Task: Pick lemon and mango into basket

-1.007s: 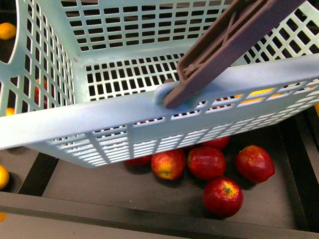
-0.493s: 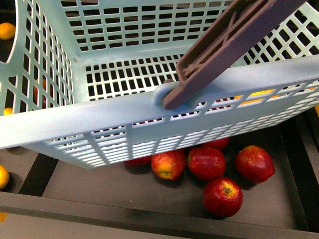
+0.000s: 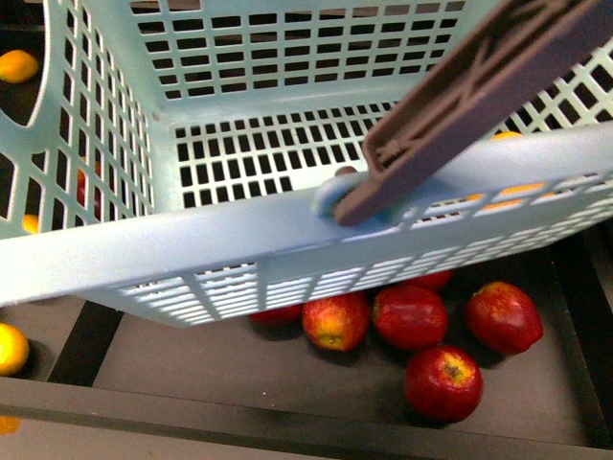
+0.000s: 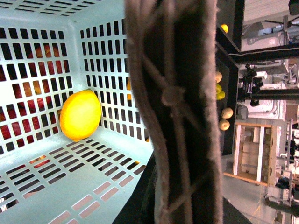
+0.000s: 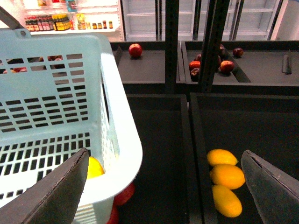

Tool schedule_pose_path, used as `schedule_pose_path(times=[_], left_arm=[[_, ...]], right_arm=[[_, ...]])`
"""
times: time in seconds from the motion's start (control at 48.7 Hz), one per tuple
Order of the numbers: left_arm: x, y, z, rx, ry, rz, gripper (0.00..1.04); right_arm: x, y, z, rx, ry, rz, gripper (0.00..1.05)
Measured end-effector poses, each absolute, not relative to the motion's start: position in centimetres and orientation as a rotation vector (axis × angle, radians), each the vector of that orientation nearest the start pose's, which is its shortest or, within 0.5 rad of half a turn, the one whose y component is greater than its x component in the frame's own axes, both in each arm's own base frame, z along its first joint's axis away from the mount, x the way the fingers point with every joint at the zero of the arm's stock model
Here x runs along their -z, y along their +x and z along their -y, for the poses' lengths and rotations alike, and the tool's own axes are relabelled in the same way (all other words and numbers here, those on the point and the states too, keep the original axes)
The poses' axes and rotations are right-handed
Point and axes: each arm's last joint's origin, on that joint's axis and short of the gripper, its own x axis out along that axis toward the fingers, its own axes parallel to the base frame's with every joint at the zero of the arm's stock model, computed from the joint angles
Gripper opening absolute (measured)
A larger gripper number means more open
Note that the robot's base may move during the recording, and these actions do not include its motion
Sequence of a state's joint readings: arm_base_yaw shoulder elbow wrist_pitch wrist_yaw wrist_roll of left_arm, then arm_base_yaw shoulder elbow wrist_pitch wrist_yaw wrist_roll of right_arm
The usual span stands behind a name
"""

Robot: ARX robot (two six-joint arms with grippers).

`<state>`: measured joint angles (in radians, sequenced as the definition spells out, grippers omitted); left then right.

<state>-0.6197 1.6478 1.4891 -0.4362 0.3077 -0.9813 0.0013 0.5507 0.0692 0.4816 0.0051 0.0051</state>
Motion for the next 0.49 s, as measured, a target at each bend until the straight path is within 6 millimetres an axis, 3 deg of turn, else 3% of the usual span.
schedule_pose_path(times=[0.493], left_arm=[[-33.36, 29.78, 22.19, 0.517, -0.792, -0.991, 0.06]], right_arm=[[-18.18, 13.64, -0.01, 0.002, 0.005, 0.004, 0.96]])
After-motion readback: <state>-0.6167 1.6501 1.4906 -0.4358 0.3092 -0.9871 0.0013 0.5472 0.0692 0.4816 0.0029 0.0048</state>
